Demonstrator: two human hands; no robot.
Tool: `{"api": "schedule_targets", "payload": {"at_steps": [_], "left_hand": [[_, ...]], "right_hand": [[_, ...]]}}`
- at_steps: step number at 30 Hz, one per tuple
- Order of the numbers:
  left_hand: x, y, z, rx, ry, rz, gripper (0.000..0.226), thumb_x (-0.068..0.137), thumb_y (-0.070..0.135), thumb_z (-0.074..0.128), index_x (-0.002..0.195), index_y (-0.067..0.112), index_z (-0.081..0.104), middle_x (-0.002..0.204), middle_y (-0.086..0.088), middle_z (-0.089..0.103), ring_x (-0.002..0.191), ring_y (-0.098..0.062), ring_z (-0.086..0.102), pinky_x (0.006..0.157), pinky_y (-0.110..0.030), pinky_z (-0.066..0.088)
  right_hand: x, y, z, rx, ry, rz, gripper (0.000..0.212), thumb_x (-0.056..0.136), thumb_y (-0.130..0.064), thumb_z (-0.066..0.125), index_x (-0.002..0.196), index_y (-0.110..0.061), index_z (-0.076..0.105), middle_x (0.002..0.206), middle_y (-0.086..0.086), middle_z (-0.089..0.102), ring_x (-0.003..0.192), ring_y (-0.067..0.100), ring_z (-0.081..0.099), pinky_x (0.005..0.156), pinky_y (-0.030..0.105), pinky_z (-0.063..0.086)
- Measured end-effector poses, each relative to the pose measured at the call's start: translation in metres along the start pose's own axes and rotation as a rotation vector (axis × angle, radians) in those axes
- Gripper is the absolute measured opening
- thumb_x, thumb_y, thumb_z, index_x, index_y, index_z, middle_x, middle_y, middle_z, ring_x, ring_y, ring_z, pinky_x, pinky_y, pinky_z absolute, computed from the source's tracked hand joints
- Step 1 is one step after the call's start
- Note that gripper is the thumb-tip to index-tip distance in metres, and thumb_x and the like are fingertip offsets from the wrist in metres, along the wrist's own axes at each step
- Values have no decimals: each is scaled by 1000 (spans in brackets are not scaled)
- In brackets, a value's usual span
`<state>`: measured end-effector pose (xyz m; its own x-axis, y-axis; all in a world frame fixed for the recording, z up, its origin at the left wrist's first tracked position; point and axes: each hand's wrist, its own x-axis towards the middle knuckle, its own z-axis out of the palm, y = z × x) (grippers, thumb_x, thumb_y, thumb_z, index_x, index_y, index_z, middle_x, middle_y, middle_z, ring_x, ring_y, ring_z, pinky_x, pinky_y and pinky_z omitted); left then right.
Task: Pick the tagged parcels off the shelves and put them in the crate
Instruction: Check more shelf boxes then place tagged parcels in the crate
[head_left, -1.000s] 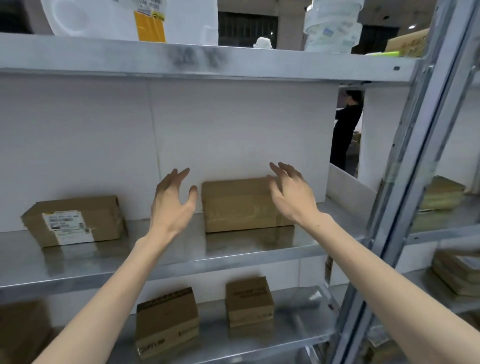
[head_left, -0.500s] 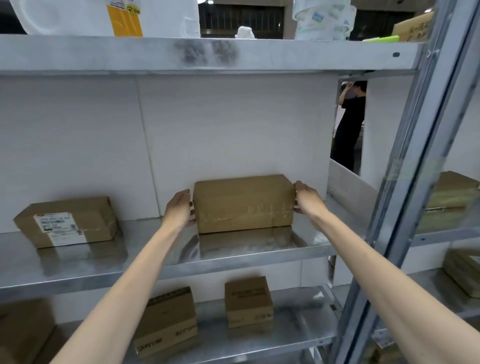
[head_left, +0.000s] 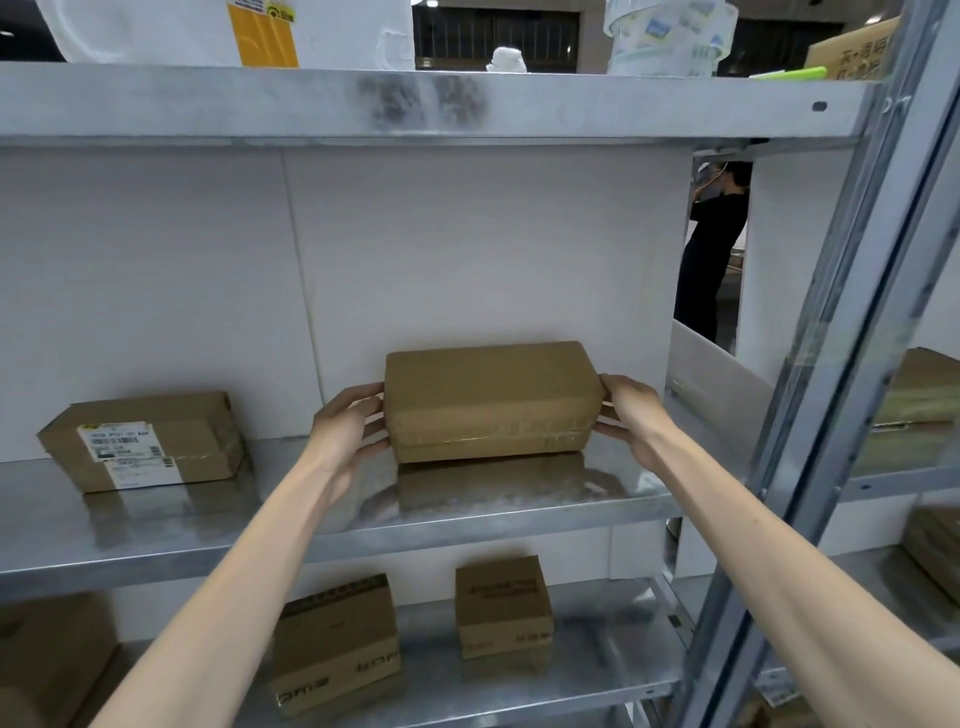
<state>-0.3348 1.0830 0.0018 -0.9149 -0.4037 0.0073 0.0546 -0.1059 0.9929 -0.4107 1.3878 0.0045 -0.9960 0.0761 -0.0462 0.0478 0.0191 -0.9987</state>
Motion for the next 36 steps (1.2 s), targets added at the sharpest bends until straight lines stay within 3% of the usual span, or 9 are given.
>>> {"api": "schedule_targets", "payload": {"at_steps": [4,8,10,14,17,24,27,32,36], "left_hand": [[-1,0,-5,-13,38,54,33,98,-5,41,110,11,67,100,-5,74,92,-25,69,73,-35,57],[-1,-4,-10,-31,56,87,25,97,-2,49,102,13,69,102,-8,73,93,-26,68,73,-35,56],[-1,-6,-13,-20,44,92,26,97,0,49,108,13,69,108,-8,73,98,-25,68,74,-32,54],[0,-12,-18,28,19,78,34,100,1,46,128,7,63,121,-9,69,114,-25,65,92,-35,54],[-1,-13,-20,66,9,60,37,100,1,43,131,8,62,125,-9,68,118,-26,63,105,-42,49],[-12,-8,-20,55,1,60,36,99,0,40,116,14,67,112,-10,72,104,-25,68,89,-34,54],[-16,-4,-20,47,8,84,30,100,3,41,110,16,66,107,-8,71,94,-23,67,82,-33,53],[-18,1,-21,39,15,121,21,98,5,45,90,16,60,102,-7,70,89,-24,67,73,-29,51],[-20,4,-21,27,18,135,18,98,4,46,93,14,61,99,-7,70,93,-23,66,73,-28,52]], "right_hand": [[-2,0,2,24,-3,-48,28,103,-20,41,120,-11,62,115,9,70,107,23,66,79,32,56],[-7,0,2,48,-18,-71,26,102,-14,42,120,-9,60,116,11,69,100,21,64,77,31,55],[-9,2,1,59,-29,-79,27,102,-12,42,122,-9,60,113,8,69,102,21,64,76,30,53],[-15,7,1,58,-58,-95,30,104,-11,41,128,-14,58,115,5,68,102,15,64,80,28,50],[-19,10,2,32,-78,-105,31,104,-9,39,129,-17,56,111,2,66,95,8,63,85,28,48],[-19,9,1,-3,-66,-129,35,103,-11,42,134,-13,58,124,5,66,115,21,61,88,30,50],[-21,5,0,33,-70,-130,33,101,-7,43,127,-15,62,118,4,69,109,19,63,80,27,52],[-20,4,-1,92,-64,-133,32,97,-3,47,124,-7,63,110,8,71,93,16,65,79,28,52],[-20,5,-2,121,-55,-162,31,96,0,51,124,-5,62,108,7,72,99,19,65,83,29,53]]}}
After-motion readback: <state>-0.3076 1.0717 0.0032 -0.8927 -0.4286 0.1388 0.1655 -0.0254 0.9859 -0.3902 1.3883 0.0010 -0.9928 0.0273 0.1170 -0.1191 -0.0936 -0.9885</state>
